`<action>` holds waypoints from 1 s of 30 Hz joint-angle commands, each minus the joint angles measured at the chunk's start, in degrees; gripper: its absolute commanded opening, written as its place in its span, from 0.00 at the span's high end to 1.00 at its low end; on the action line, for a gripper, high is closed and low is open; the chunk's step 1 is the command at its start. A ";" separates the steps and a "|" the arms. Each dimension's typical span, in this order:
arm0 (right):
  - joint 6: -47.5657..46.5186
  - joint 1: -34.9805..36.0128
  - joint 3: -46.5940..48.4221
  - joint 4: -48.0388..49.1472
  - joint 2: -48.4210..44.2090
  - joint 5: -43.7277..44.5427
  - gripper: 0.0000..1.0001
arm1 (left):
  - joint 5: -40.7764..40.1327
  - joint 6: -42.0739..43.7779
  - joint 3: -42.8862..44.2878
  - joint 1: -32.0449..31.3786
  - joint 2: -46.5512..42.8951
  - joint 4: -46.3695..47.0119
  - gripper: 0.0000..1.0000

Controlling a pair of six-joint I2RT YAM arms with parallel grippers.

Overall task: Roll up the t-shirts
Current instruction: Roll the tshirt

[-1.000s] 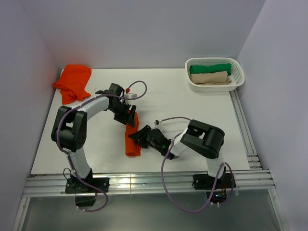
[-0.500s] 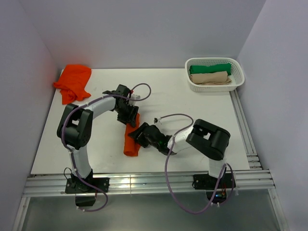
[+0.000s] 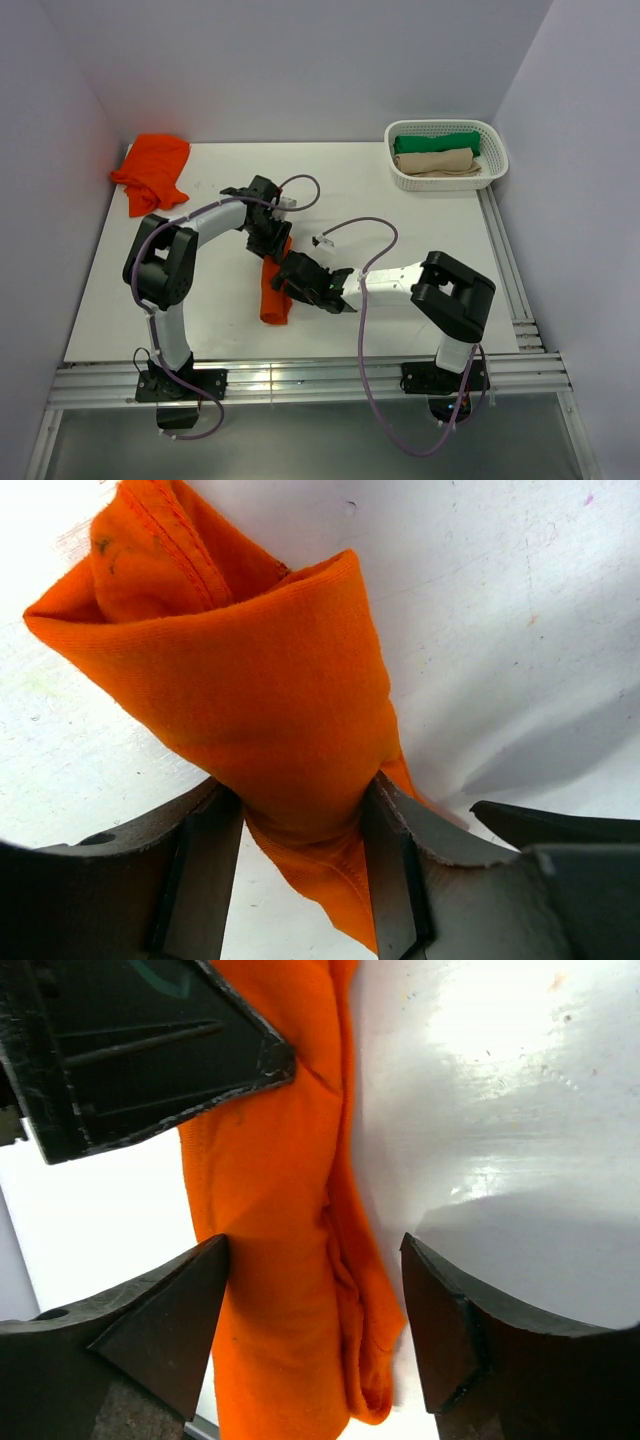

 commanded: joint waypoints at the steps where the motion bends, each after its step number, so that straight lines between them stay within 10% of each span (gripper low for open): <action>1: -4.92 -0.26 0.66 0.24 -2.62 2.69 0.22 | -5.26 0.85 0.46 -0.33 2.84 2.66 0.48; 14: -12.39 -4.83 -1.55 18.61 -0.08 -5.04 0.15 | -5.52 1.46 0.46 -0.68 2.93 2.13 0.49; 30: -14.24 -4.48 13.14 -4.30 10.29 -1.81 0.15 | -5.35 2.25 1.08 -0.68 3.01 1.16 0.48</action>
